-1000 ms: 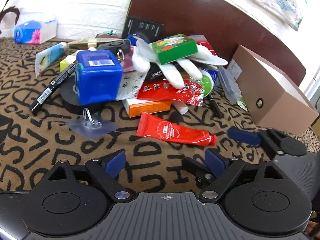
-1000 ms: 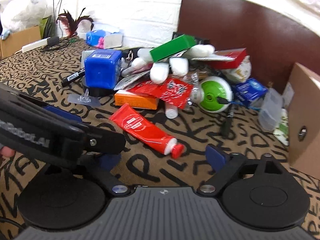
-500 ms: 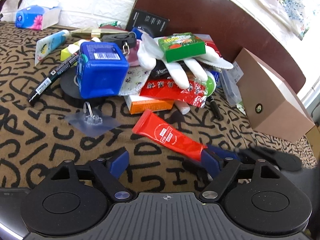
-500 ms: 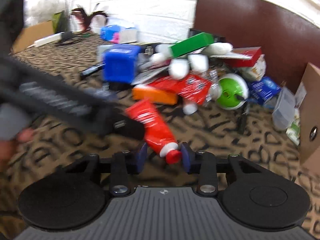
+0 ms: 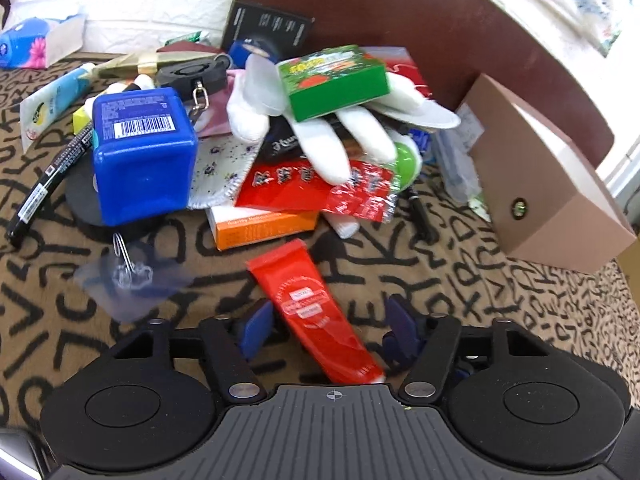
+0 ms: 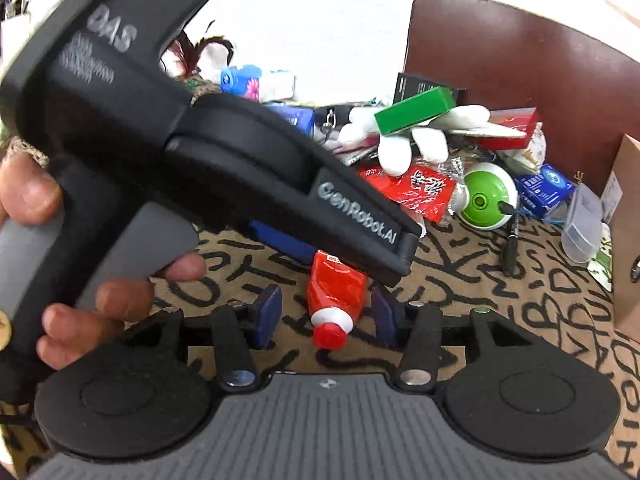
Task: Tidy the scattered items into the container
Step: 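Grasp the red tube's crimped end with the left gripper while the right gripper grasps its cap end, then carry the red tube with both grippers over into the brown box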
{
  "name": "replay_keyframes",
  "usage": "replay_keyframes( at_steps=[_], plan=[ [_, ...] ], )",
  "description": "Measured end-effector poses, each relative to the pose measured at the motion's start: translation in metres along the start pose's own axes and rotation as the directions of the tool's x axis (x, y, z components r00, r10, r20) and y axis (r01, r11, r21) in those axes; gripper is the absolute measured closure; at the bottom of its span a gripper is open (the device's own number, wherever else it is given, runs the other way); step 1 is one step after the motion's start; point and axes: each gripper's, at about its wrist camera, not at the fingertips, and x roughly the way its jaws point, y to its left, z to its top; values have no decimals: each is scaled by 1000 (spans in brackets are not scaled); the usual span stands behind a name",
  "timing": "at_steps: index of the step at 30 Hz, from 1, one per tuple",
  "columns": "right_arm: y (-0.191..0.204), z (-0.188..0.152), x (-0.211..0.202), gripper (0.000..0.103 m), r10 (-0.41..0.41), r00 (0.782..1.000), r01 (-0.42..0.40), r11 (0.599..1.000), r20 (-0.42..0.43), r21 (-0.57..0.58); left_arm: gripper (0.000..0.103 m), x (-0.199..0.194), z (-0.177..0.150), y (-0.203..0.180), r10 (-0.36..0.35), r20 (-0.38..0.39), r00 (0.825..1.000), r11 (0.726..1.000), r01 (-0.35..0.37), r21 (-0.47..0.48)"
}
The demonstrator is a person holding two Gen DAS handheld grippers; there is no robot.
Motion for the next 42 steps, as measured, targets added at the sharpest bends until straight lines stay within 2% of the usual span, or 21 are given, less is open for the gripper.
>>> replay_keyframes(
  at_steps=[1,2,3,5,6,10,13,15,16,17,18,21,22,27,29,36,42],
  plan=[
    [0,0,3,49,1,1000,-1,1000,-5,5,38,0,1,1,1,-1,1000,1000,-1,-1],
    [-1,-1,5,53,4,1000,-4,1000,-14,12,45,0,2,1,2,-3,1000,1000,-2,0],
    [-2,-2,6,66,9,1000,-9,1000,-17,20,49,0,2,2,4,-7,1000,1000,-4,3],
    [-3,-5,2,71,20,1000,-20,999,-17,26,63,2,1,1,1,-23,1000,1000,-1,10],
    [-3,-7,-1,76,22,1000,-22,999,-19,24,65,2,-1,0,-12,-33,999,1000,12,12],
    [-5,-19,-17,77,15,1000,-15,1000,-22,16,64,3,-6,-13,-51,-59,997,997,54,47],
    [-12,-24,-25,77,19,1000,-17,998,-25,57,59,8,-4,-19,-44,-59,997,997,47,56],
    [-13,-24,-25,77,14,1000,-12,997,-27,74,60,12,1,-18,-48,-65,997,998,51,41],
    [-14,-23,-24,77,12,1000,-9,997,-28,83,64,12,3,-18,-49,-68,996,998,52,38],
    [-16,-22,-22,77,9,1000,-6,996,-28,92,75,13,4,-19,-43,-70,997,998,46,42],
    [-17,-21,-20,77,6,1000,-3,995,-27,99,77,13,4,-20,-36,-73,997,998,40,49],
    [-17,-17,-14,74,3,1000,0,994,-22,105,75,12,1,-20,-30,-76,997,998,35,60],
    [-17,-18,-13,74,3,1000,-1,994,-21,106,69,12,0,-20,-28,-73,997,998,32,61],
    [-20,-22,-17,77,12,1000,-10,993,-13,116,72,11,-2,-27,-13,-74,997,996,20,91],
    [-22,-22,-21,78,11,1000,-9,992,-13,128,80,10,-2,-35,-13,-78,997,994,22,111],
    [-38,-33,-50,79,-33,999,29,983,19,181,81,7,-3,-77,-61,-82,995,978,75,193],
    [-66,-36,-83,79,-133,987,108,963,85,246,82,6,7,-132,-121,-58,991,948,133,289]
  ],
)
